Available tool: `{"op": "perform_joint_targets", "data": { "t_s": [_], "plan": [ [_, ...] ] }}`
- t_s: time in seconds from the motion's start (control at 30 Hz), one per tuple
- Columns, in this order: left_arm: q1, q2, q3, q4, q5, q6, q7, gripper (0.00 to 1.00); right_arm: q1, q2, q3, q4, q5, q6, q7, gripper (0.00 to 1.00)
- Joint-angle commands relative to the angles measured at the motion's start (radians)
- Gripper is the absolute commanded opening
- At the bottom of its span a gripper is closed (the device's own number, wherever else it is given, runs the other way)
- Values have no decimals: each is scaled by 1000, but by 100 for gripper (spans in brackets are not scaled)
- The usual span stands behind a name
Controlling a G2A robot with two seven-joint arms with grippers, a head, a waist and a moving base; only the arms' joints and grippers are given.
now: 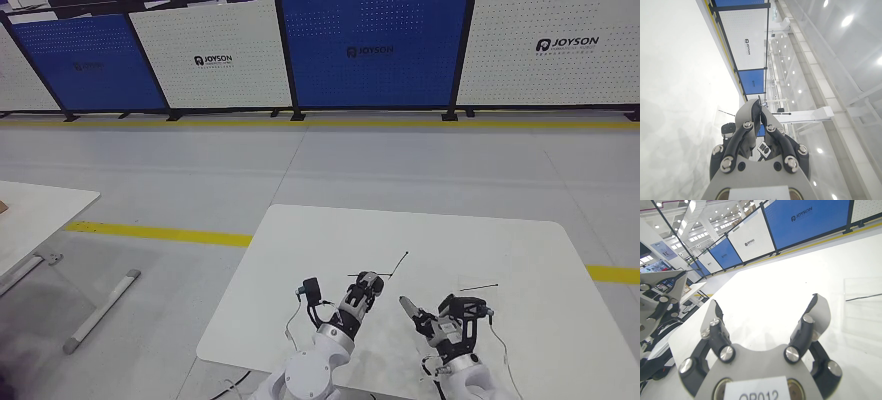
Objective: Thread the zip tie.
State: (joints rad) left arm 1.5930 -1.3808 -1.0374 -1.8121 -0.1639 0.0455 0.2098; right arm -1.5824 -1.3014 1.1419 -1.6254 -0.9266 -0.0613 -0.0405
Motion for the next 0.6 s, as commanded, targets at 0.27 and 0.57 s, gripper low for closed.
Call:
{"op": "perform_joint_targets", "data": {
  "t_s": [0.27, 0.57],
  "plan": [
    [-8, -1, 17, 12, 27, 5, -5, 0, 11, 5, -7, -12, -32, -45, 80, 74],
    [-11, -1, 29, 18, 50, 5, -24, 0, 18, 3, -14, -32, -12, -70, 85, 48]
  ]
}}
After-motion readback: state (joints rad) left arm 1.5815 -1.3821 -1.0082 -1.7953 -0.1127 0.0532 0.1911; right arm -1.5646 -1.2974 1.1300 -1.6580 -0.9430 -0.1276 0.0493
